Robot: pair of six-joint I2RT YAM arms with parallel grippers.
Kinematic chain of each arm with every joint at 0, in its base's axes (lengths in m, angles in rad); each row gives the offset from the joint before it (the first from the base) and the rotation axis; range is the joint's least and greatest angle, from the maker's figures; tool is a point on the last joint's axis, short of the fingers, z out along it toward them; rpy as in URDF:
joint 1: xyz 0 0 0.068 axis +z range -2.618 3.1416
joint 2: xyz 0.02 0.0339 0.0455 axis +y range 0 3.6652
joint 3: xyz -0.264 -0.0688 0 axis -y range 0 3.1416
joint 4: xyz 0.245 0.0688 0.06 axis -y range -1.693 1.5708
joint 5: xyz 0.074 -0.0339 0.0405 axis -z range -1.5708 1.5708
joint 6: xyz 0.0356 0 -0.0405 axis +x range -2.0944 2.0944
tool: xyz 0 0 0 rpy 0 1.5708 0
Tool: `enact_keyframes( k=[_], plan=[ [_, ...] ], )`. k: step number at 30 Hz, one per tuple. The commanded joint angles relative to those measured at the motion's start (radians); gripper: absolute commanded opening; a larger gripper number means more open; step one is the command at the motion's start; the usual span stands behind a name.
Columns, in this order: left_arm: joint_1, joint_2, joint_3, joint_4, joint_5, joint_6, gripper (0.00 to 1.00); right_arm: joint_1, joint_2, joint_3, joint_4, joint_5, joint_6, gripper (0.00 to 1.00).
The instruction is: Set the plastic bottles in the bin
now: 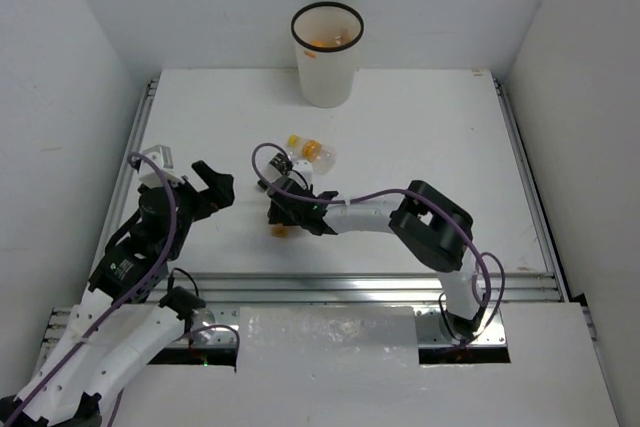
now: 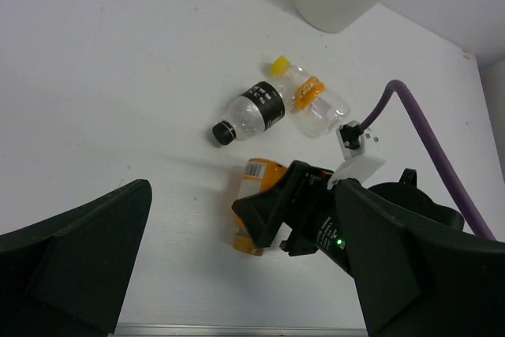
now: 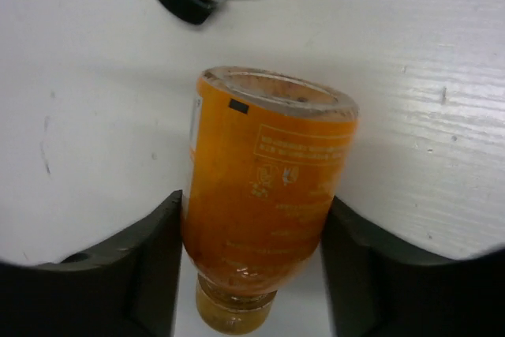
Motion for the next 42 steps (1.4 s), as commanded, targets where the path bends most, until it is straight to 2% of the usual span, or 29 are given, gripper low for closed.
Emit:
enact_keyframes(
  k=[1, 3, 4, 5, 6, 7, 8, 9, 10, 11, 13, 14, 16, 19, 24, 28, 31, 34, 35, 36, 37, 38, 39, 40, 41, 42],
  plan=[
    [0.002, 0.020, 0.017, 0.047, 0.028, 0.015, 1.00, 0.007, -0.037, -0.008, 0.005, 0.080, -0.109, 0.49],
    [0.002, 0.030, 0.017, 0.054, 0.074, 0.019, 1.00, 0.007, -0.097, -0.067, 0.107, 0.059, -0.178, 0.35],
    [0.002, 0.033, 0.016, 0.066, 0.099, 0.022, 1.00, 0.009, -0.143, -0.171, 0.147, 0.051, -0.254, 0.28],
    [0.002, 0.041, 0.011, 0.075, 0.132, 0.022, 1.00, 0.007, -0.257, -0.239, 0.202, 0.034, -0.294, 0.26],
    [0.002, 0.046, 0.005, 0.090, 0.233, 0.025, 1.00, 0.007, -0.324, -0.318, 0.365, 0.004, -0.357, 0.24],
    [0.002, 0.053, -0.015, 0.136, 0.298, 0.025, 1.00, 0.006, -0.394, -0.483, 0.455, -0.103, -0.513, 0.24],
    [0.002, 0.073, -0.030, 0.174, 0.377, 0.022, 1.00, 0.001, -0.533, -0.556, 0.609, -0.194, -0.593, 0.25],
    [0.002, 0.090, -0.070, 0.274, 0.581, 0.012, 1.00, -0.004, -0.604, -0.685, 0.653, -0.365, -0.720, 0.24],
    [0.001, 0.125, -0.092, 0.331, 0.684, 0.002, 1.00, -0.008, -0.743, -0.737, 0.669, -0.438, -0.770, 0.19],
    [0.001, 0.142, -0.116, 0.395, 0.862, -0.039, 1.00, -0.016, -0.810, -0.774, 0.654, -0.481, -0.804, 0.18],
    [-0.027, 0.174, -0.175, 0.572, 0.964, -0.086, 1.00, -0.025, -0.925, -0.830, 0.582, -0.483, -0.868, 0.14],
    [-0.045, 0.191, -0.187, 0.615, 0.975, -0.119, 1.00, -0.039, -1.020, -0.839, 0.512, -0.485, -0.884, 0.14],
    [-0.111, 0.223, -0.195, 0.713, 0.969, -0.134, 1.00, -0.045, -1.088, -0.836, 0.409, -0.495, -0.921, 0.15],
    [-0.171, 0.283, -0.184, 0.829, 1.037, -0.166, 1.00, -0.050, -1.168, -0.790, 0.292, -0.518, -0.962, 0.16],
    [-0.229, 0.339, -0.155, 0.862, 1.016, -0.162, 1.00, -0.048, -1.202, -0.714, 0.188, -0.532, -0.980, 0.17],
    [-0.249, 0.377, -0.139, 0.864, 0.979, -0.156, 1.00, -0.048, -1.223, -0.697, 0.180, -0.560, -0.980, 0.18],
    [-0.257, 0.427, -0.120, 0.844, 0.958, -0.140, 0.95, -0.047, -1.232, -0.692, 0.183, -0.604, -0.968, 0.19],
    [-0.269, 0.478, -0.104, 0.866, 0.959, -0.136, 0.79, -0.048, -1.220, -0.675, 0.181, -0.635, -0.961, 0.20],
    [-0.274, 0.504, -0.100, 0.874, 0.965, -0.136, 0.63, -0.047, -1.217, -0.674, 0.192, -0.635, -0.961, 0.20],
    [-0.278, 0.516, -0.092, 0.882, 0.982, -0.137, 0.54, -0.048, -1.217, -0.675, 0.198, -0.630, -0.961, 0.21],
    [-0.286, 0.526, -0.077, 0.887, 0.987, -0.134, 0.31, -0.047, -1.217, -0.677, 0.201, -0.618, -0.961, 0.21],
    [-0.288, 0.535, -0.064, 0.879, 0.988, -0.131, 0.17, -0.047, -1.219, -0.675, 0.204, -0.598, -0.959, 0.22],
    [-0.289, 0.541, -0.038, 0.844, 0.975, -0.114, 0.06, -0.048, -1.225, -0.675, 0.206, -0.542, -0.956, 0.25],
    [-0.289, 0.540, -0.025, 0.818, 0.958, -0.105, 0.00, -0.047, -1.231, -0.678, 0.206, -0.517, -0.953, 0.28],
    [-0.289, 0.527, -0.012, 0.795, 0.937, -0.096, 0.00, -0.048, -1.238, -0.683, 0.213, -0.448, -0.950, 0.36],
    [-0.289, 0.520, 0.012, 0.749, 0.886, -0.075, 0.00, -0.047, -1.257, -0.695, 0.216, -0.405, -0.933, 0.62]
  ],
)
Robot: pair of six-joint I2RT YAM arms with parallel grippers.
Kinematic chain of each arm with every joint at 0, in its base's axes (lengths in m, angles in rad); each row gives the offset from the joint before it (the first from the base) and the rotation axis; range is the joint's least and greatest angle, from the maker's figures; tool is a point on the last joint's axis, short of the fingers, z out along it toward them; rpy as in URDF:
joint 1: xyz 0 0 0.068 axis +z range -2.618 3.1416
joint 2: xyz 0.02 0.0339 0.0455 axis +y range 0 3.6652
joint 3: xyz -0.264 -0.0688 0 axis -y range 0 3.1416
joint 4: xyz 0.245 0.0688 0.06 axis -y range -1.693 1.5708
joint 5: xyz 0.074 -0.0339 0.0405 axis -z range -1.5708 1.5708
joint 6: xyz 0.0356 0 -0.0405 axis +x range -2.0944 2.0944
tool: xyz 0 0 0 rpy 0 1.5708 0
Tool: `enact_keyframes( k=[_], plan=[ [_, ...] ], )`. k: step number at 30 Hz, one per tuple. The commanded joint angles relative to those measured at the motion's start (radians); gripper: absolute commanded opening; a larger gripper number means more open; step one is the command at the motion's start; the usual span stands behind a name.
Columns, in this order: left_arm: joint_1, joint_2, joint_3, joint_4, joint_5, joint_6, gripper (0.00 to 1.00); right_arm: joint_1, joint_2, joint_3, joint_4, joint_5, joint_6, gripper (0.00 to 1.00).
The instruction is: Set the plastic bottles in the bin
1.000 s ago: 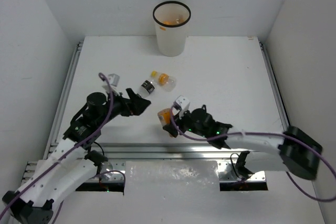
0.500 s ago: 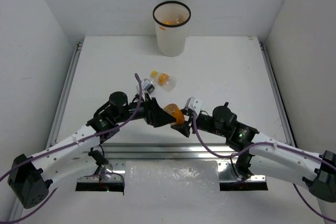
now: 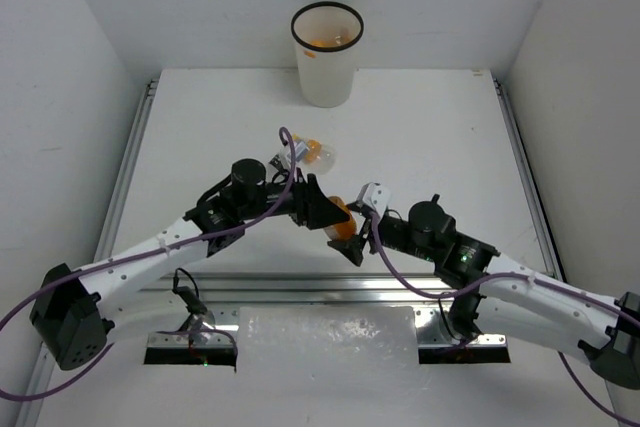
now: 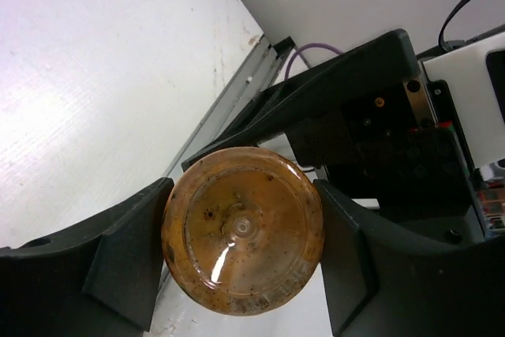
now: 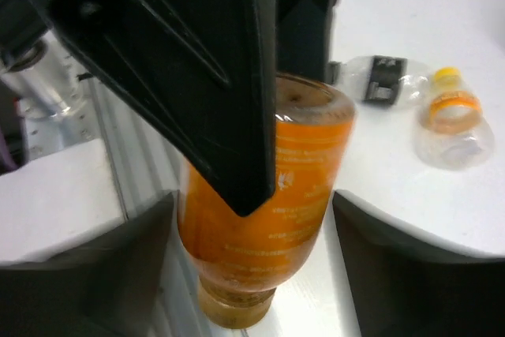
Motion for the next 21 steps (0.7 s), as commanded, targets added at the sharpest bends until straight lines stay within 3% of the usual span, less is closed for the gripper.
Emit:
enact_keyframes(
  k=[1, 2, 5, 6, 10, 13, 18, 21],
  plan=[
    [-0.018, -0.038, 0.102, -0.047, -0.098, 0.040, 0.00, 0.013, -0.044, 0.030, 0.105, 0.145, 0.016, 0.88],
    [-0.018, -0.046, 0.118, -0.070, -0.136, 0.046, 0.00, 0.013, -0.051, 0.029, 0.101, 0.188, 0.020, 0.99],
    [-0.017, -0.031, 0.245, -0.264, -0.410, 0.068, 0.00, 0.012, -0.073, 0.039, -0.011, 0.410, 0.043, 0.99],
    [-0.014, -0.015, 0.342, -0.362, -0.590, 0.080, 0.00, 0.012, -0.076, 0.039, -0.035, 0.555, 0.045, 0.99],
    [0.072, 0.154, 0.605, -0.473, -0.860, 0.111, 0.00, -0.010, -0.116, 0.032, -0.137, 0.878, 0.125, 0.99],
    [0.163, 0.338, 0.850, -0.522, -0.922, 0.154, 0.00, -0.051, -0.134, 0.055, -0.235, 0.906, 0.195, 0.99],
    [0.302, 0.641, 1.277, -0.507, -0.862, 0.250, 0.00, -0.145, -0.003, 0.136, -0.408, 0.868, 0.287, 0.99],
    [0.324, 0.868, 1.451, -0.362, -0.785, 0.373, 0.00, -0.174, 0.065, 0.151, -0.459, 0.795, 0.329, 0.99]
  ],
)
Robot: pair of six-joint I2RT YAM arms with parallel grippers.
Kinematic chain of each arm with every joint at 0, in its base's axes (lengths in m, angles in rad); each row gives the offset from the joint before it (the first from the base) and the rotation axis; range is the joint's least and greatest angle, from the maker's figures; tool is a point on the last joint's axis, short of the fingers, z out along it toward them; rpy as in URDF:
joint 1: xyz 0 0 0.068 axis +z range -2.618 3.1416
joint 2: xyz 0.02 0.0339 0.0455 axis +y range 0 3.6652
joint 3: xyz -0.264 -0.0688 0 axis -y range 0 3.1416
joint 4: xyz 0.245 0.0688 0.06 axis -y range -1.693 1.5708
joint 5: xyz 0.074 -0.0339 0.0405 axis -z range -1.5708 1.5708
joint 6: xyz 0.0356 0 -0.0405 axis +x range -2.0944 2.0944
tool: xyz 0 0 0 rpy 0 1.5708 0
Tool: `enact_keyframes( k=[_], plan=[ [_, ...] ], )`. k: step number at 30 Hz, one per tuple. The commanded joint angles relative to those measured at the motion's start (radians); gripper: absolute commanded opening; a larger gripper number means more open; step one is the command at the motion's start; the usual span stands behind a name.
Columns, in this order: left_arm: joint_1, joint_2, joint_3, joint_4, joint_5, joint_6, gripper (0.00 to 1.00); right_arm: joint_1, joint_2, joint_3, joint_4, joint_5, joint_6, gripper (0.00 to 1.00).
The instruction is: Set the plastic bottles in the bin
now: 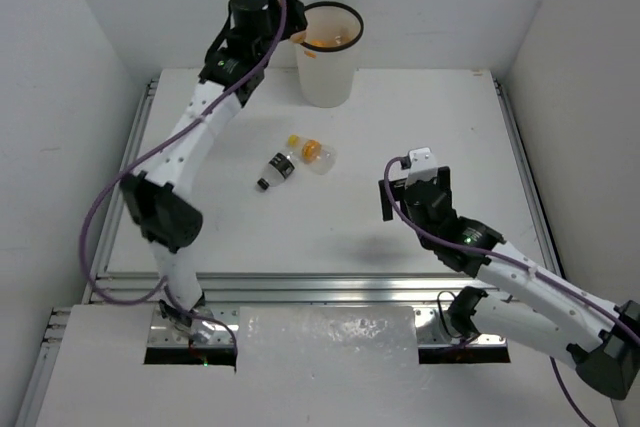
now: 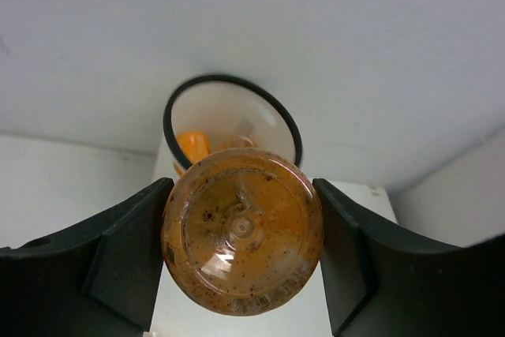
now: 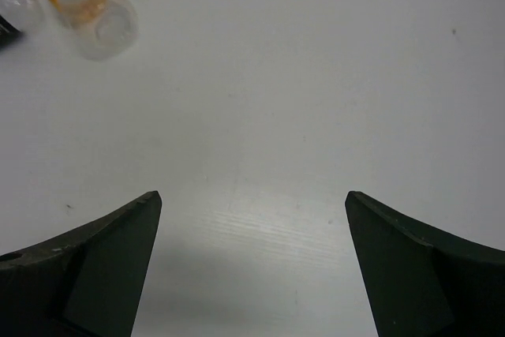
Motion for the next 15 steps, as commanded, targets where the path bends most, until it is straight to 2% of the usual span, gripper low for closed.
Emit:
enact_keyframes(
  k=[1, 2, 3, 5, 7, 8, 10, 11, 12, 13, 15],
  plan=[
    [0.018, 0.184, 0.153, 0.124, 0.054, 0.161, 0.00, -0.019, 0.060, 0.041, -0.106, -0.038, 0.084, 0.99],
    [0.025, 0.230, 0.240, 0.176, 0.095, 0.208, 0.00, -0.022, 0.083, 0.041, -0.123, -0.064, 0.095, 0.99],
    [0.027, 0.313, 0.283, 0.195, 0.099, 0.222, 0.00, -0.024, 0.092, 0.040, -0.126, -0.080, 0.098, 0.99],
    [0.039, 0.381, 0.366, 0.284, 0.132, 0.254, 0.03, -0.025, 0.105, 0.032, -0.125, -0.115, 0.093, 0.99],
    [0.051, 0.441, 0.359, 0.384, 0.166, 0.255, 0.08, -0.027, 0.111, 0.025, -0.117, -0.135, 0.082, 0.99],
    [0.050, 0.476, 0.353, 0.486, 0.200, 0.258, 0.19, -0.027, 0.111, 0.020, -0.115, -0.143, 0.082, 0.99],
    [0.050, 0.540, 0.409, 0.519, 0.186, 0.236, 0.40, -0.028, 0.115, 0.020, -0.111, -0.163, 0.069, 0.99],
    [0.050, 0.577, 0.522, 0.493, 0.156, 0.229, 0.67, -0.028, 0.118, 0.032, -0.117, -0.163, 0.070, 0.99],
    [0.048, 0.612, 0.553, 0.491, 0.140, 0.224, 0.79, -0.028, 0.123, 0.038, -0.120, -0.173, 0.070, 0.99],
    [0.048, 0.607, 0.535, 0.504, 0.137, 0.227, 0.98, -0.031, 0.125, 0.043, -0.112, -0.189, 0.069, 0.99],
    [0.048, 0.529, 0.467, 0.562, 0.112, 0.224, 1.00, -0.037, 0.128, 0.038, -0.058, -0.261, 0.059, 0.99]
  ],
)
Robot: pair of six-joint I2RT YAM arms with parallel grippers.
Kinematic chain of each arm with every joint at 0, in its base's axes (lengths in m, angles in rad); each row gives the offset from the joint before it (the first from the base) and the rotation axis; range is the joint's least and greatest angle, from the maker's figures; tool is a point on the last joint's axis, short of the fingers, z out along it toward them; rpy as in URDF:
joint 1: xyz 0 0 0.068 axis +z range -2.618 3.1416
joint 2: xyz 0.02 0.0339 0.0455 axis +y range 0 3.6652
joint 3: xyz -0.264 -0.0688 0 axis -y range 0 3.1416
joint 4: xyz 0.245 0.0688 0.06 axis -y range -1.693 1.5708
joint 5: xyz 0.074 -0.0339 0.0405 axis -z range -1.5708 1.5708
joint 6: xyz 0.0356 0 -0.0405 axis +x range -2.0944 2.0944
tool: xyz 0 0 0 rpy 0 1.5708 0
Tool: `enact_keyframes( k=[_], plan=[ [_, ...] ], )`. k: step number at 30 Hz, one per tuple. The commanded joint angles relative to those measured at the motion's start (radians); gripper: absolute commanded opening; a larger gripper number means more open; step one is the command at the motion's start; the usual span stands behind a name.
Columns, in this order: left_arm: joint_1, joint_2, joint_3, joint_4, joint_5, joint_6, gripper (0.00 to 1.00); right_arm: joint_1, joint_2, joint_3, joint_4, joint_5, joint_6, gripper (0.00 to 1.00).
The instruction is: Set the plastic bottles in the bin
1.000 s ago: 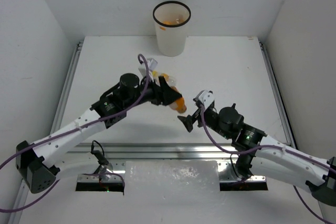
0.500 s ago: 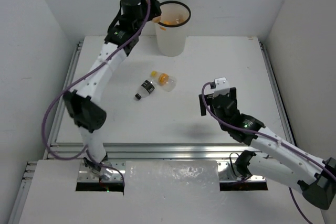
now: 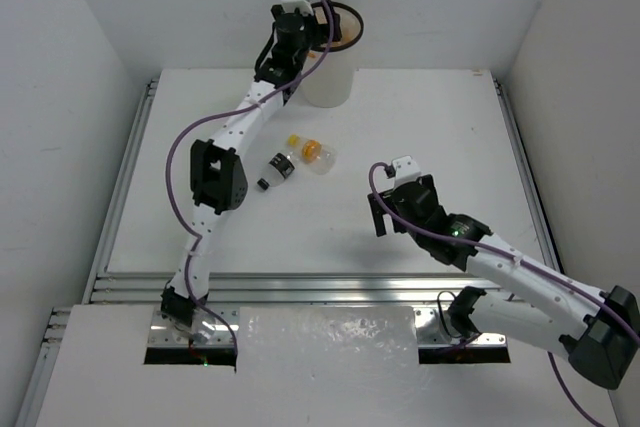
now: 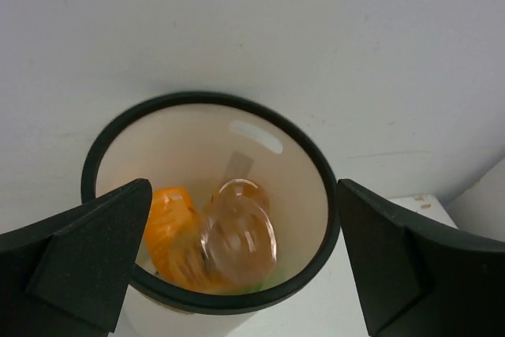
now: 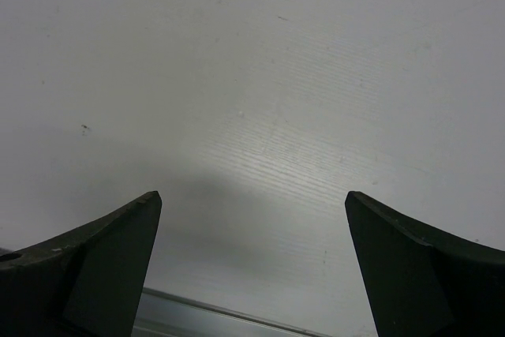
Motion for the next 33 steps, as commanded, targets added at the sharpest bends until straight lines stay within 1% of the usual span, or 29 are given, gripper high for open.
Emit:
enact_keyframes(
  k=[1, 2, 3, 5, 6, 7, 8, 9, 10, 11, 12, 13, 14, 15, 16, 17, 18, 19, 21, 23, 24, 26, 27, 28, 30, 31, 32, 33],
  plan=[
    [0.005, -0.148, -0.005, 0.204, -0.015, 0.013, 1.00, -0.024, 0.019, 0.028, 0.085, -0.115, -0.009, 0.99],
    [0.004, -0.192, -0.004, 0.189, -0.013, 0.016, 1.00, -0.034, 0.032, 0.025, 0.112, -0.149, -0.012, 0.99],
    [0.001, -0.217, 0.006, 0.166, -0.015, 0.021, 1.00, -0.044, 0.052, 0.026, 0.138, -0.237, -0.016, 0.99],
    [-0.014, -0.281, -0.003, 0.090, -0.049, 0.027, 1.00, -0.067, 0.127, 0.041, 0.241, -0.335, -0.051, 0.99],
    [-0.021, -0.365, -0.017, 0.058, -0.065, 0.027, 1.00, -0.073, 0.161, 0.058, 0.269, -0.364, -0.068, 0.99],
    [-0.034, -0.413, -0.070, -0.043, -0.126, 0.006, 1.00, -0.077, 0.198, 0.075, 0.330, -0.423, -0.120, 0.99],
    [-0.039, -0.472, -0.115, -0.126, -0.142, -0.023, 1.00, -0.082, 0.274, 0.119, 0.358, -0.445, -0.139, 0.99],
    [-0.041, -0.605, -0.172, -0.191, -0.142, -0.093, 1.00, -0.100, 0.320, 0.158, 0.372, -0.471, -0.162, 0.99],
    [-0.041, -0.678, -0.335, -0.313, -0.145, -0.137, 1.00, -0.111, 0.371, 0.248, 0.372, -0.494, -0.195, 0.99],
    [-0.042, -0.846, -0.449, -0.353, -0.133, -0.180, 1.00, -0.123, 0.485, 0.302, 0.372, -0.528, -0.211, 0.99],
    [-0.042, -0.941, -0.703, -0.368, -0.109, -0.227, 1.00, -0.155, 0.546, 0.355, 0.350, -0.560, -0.228, 0.99],
    [-0.045, -1.029, -0.828, -0.360, -0.081, -0.253, 1.00, -0.163, 0.606, 0.462, 0.335, -0.612, -0.266, 0.99],
    [-0.050, -1.208, -0.959, -0.340, -0.061, -0.267, 1.00, -0.169, 0.720, 0.512, 0.314, -0.620, -0.291, 0.99],
    [-0.053, -1.294, -1.176, -0.325, -0.049, -0.302, 1.00, -0.177, 0.774, 0.563, 0.280, -0.632, -0.321, 0.99],
    [-0.056, -1.365, -1.259, -0.296, -0.020, -0.307, 1.00, -0.180, 0.827, 0.657, 0.263, -0.640, -0.363, 0.99],
    [-0.059, -1.486, -1.330, -0.291, -0.004, -0.303, 1.00, -0.180, 0.874, 0.702, 0.243, -0.649, -0.407, 0.99],
    [-0.059, -1.533, -1.376, -0.303, -0.004, -0.306, 1.00, -0.182, 0.963, 0.750, 0.202, -0.642, -0.429, 0.99],
    [-0.060, -1.563, -1.427, -0.344, 0.013, -0.292, 1.00, -0.186, 1.005, 0.834, 0.188, -0.630, -0.461, 0.99],
    [-0.064, -1.634, -1.458, -0.401, 0.023, -0.266, 1.00, -0.191, 1.093, 0.896, 0.168, -0.622, -0.493, 0.99],
    [-0.065, -1.688, -1.479, -0.463, 0.056, -0.244, 1.00, -0.194, 1.141, 0.966, 0.165, -0.613, -0.538, 0.98],
    [-0.064, -1.708, -1.508, -0.490, 0.057, -0.229, 1.00, -0.202, 1.190, 0.989, 0.152, -0.614, -0.550, 0.96],
    [-0.065, -1.760, -1.540, -0.510, 0.045, -0.220, 1.00, -0.212, 1.227, 1.031, 0.154, -0.622, -0.581, 0.95],
    [-0.065, -1.775, -1.569, -0.518, 0.046, -0.214, 1.00, -0.225, 1.259, 1.035, 0.163, -0.649, -0.597, 0.93],
    [-0.065, -1.798, -1.580, -0.520, 0.048, -0.208, 1.00, -0.231, 1.276, 1.054, 0.168, -0.643, -0.599, 0.91],
    [-0.065, -1.811, -1.613, -0.523, 0.045, -0.203, 1.00, -0.252, 1.306, 1.059, 0.184, -0.646, -0.601, 0.83],
    [-0.065, -1.817, -1.622, -0.520, 0.046, -0.200, 1.00, -0.257, 1.307, 1.036, 0.212, -0.628, -0.595, 0.66],
    [-0.065, -1.818, -1.643, -0.515, 0.048, -0.200, 1.00, -0.264, 1.294, 1.002, 0.311, -0.598, -0.588, 0.56],
    [-0.065, -1.817, -1.654, -0.504, 0.054, -0.198, 1.00, -0.269, 1.275, 0.917, 0.364, -0.549, -0.578, 0.51]
  ],
)
